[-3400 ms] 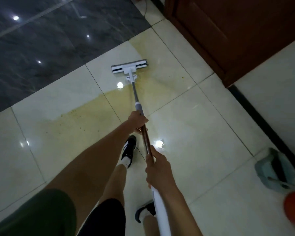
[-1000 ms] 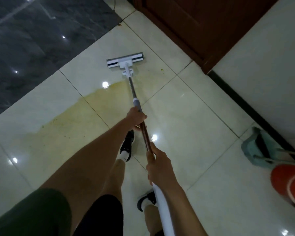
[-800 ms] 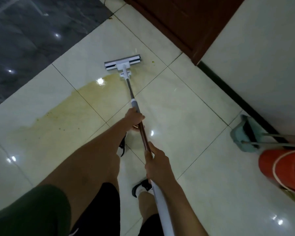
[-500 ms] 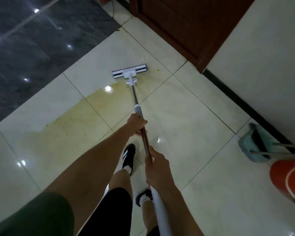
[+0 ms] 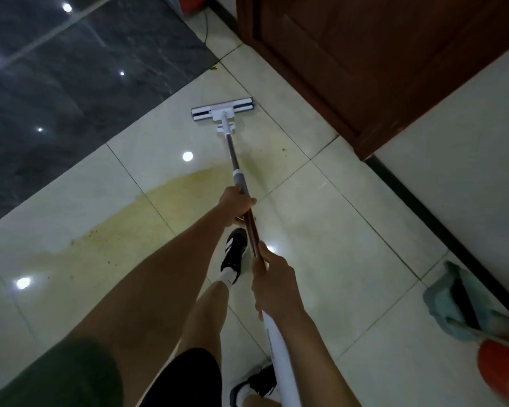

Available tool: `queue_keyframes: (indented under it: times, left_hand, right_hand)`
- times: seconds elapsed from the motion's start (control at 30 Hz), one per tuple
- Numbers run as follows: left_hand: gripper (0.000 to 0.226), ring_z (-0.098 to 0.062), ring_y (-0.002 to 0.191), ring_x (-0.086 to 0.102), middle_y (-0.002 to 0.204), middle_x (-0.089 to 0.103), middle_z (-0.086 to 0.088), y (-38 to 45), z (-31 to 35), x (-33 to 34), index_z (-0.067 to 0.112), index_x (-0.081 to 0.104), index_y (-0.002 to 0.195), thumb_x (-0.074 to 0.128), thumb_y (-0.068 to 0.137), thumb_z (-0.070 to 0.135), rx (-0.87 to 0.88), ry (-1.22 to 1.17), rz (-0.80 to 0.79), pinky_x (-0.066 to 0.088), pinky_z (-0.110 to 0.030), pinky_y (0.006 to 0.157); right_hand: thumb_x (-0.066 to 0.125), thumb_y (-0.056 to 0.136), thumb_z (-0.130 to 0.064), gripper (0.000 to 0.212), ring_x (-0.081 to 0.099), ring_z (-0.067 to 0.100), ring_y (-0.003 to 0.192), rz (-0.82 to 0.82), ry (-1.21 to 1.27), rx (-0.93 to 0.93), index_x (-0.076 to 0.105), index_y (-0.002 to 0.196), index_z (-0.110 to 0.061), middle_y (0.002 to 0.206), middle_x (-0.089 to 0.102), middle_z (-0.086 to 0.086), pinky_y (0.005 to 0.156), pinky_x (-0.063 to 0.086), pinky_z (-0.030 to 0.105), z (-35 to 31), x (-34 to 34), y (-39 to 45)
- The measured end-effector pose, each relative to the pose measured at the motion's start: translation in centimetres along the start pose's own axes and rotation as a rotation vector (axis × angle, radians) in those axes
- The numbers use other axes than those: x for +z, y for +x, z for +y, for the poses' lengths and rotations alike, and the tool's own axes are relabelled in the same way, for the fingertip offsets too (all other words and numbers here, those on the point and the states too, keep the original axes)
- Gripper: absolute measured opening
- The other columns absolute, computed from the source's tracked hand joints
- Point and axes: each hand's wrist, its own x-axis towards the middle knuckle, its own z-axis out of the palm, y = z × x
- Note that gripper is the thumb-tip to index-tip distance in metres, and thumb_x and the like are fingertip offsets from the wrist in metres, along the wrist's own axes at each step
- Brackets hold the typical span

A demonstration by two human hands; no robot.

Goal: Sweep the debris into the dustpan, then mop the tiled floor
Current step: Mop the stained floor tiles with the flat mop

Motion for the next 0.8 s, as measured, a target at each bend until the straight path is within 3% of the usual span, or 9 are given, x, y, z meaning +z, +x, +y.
queue_keyframes:
  times: [0.07, 0.17, 0.3, 0.37, 0.47, 0.53, 0.6, 0.73, 0.8]
  left_hand:
    - [0.028, -0.038, 0.085, 0.074, 0.103, 0.069, -0.022, 3.5, 3.7, -2.0, 0.011, 0.051, 0.117, 0.068, 0.096, 0.015, 0.002, 0.007, 0.004, 0.063, -0.056, 0.068]
    - [0.027, -0.037, 0.084, 0.074, 0.103, 0.068, -0.02, 8.6, 9.5, -5.3, 0.009, 0.051, 0.117, 0.067, 0.096, 0.016, 0.012, 0.01, 0.018, 0.063, -0.054, 0.067]
    - [0.036, -0.037, 0.085, 0.074, 0.106, 0.068, -0.02, 14.3, 16.8, -9.5, 0.005, 0.05, 0.126, 0.067, 0.096, 0.015, 0.025, -0.021, 0.024, 0.063, -0.055, 0.07]
    - [0.035, -0.039, 0.09, 0.072, 0.109, 0.067, -0.021, 16.6, 19.6, -10.8, 0.004, 0.051, 0.125, 0.067, 0.096, 0.015, 0.03, -0.039, 0.027, 0.062, -0.056, 0.072]
    - [0.032, -0.039, 0.094, 0.071, 0.111, 0.065, -0.02, 19.5, 23.1, -12.2, 0.004, 0.052, 0.123, 0.066, 0.096, 0.016, 0.039, -0.04, 0.032, 0.063, -0.054, 0.072]
    - [0.031, -0.037, 0.089, 0.072, 0.107, 0.066, -0.019, 21.5, 25.1, -13.5, 0.004, 0.053, 0.123, 0.066, 0.097, 0.016, 0.051, -0.033, 0.036, 0.064, -0.05, 0.067]
    - [0.029, -0.035, 0.085, 0.073, 0.104, 0.068, -0.019, 23.4, 27.0, -14.8, 0.004, 0.055, 0.12, 0.067, 0.096, 0.015, 0.06, -0.039, 0.049, 0.064, -0.046, 0.064]
    - [0.025, -0.035, 0.084, 0.074, 0.102, 0.069, -0.02, 26.0, 28.9, -15.9, 0.005, 0.055, 0.114, 0.068, 0.096, 0.015, 0.072, -0.055, 0.058, 0.064, -0.048, 0.067]
    - [0.025, -0.036, 0.085, 0.074, 0.102, 0.069, -0.02, 26.0, 28.7, -15.2, 0.004, 0.055, 0.115, 0.067, 0.096, 0.015, 0.055, -0.036, 0.042, 0.064, -0.047, 0.066]
  right_hand:
    - [0.043, 0.104, -0.024, 0.039, 0.064, 0.014, 0.077, 0.008, -0.001, 0.006, 0.049, 0.143, -0.029, 0.097, 0.066, -0.001, 0.08, 0.06, 0.033, -3.6, -0.2, 4.3]
    - [0.044, 0.104, -0.028, 0.04, 0.065, 0.013, 0.088, 0.036, -0.002, 0.026, 0.048, 0.144, -0.031, 0.115, 0.067, 0.0, 0.08, 0.057, 0.026, -9.1, -0.5, 10.5]
    - [0.045, 0.104, -0.029, 0.04, 0.065, 0.015, 0.099, 0.029, -0.005, 0.021, 0.048, 0.144, -0.032, 0.121, 0.067, 0.001, 0.084, 0.053, 0.024, -16.1, -1.0, 18.0]
    - [0.044, 0.105, -0.029, 0.041, 0.066, 0.02, 0.101, 0.02, -0.026, 0.025, 0.046, 0.145, -0.032, 0.121, 0.067, 0.005, 0.088, 0.055, 0.03, -18.8, -1.6, 21.0]
    - [0.044, 0.105, -0.027, 0.042, 0.067, 0.026, 0.085, 0.008, -0.008, 0.045, 0.045, 0.146, -0.032, 0.107, 0.069, 0.008, 0.078, 0.059, 0.038, -22.1, -2.3, 24.6]
    - [0.044, 0.105, -0.027, 0.042, 0.061, 0.021, 0.062, -0.011, 0.032, 0.067, 0.044, 0.146, -0.034, 0.093, 0.065, 0.007, 0.055, 0.054, 0.03, -24.0, -2.3, 27.1]
    - [0.044, 0.105, -0.027, 0.042, 0.055, 0.016, 0.048, -0.012, 0.038, 0.068, 0.043, 0.146, -0.035, 0.084, 0.063, 0.005, 0.044, 0.047, 0.025, -25.8, -2.0, 29.7]
    - [0.042, 0.105, -0.028, 0.042, 0.056, 0.015, 0.052, -0.017, 0.008, 0.055, 0.041, 0.147, -0.034, 0.088, 0.062, 0.005, 0.047, 0.05, 0.027, -27.5, -2.2, 32.8]
    - [0.041, 0.106, -0.029, 0.043, 0.058, 0.017, 0.063, -0.029, -0.017, 0.066, 0.04, 0.148, -0.035, 0.094, 0.063, 0.007, 0.058, 0.057, 0.034, -27.0, -2.5, 32.5]
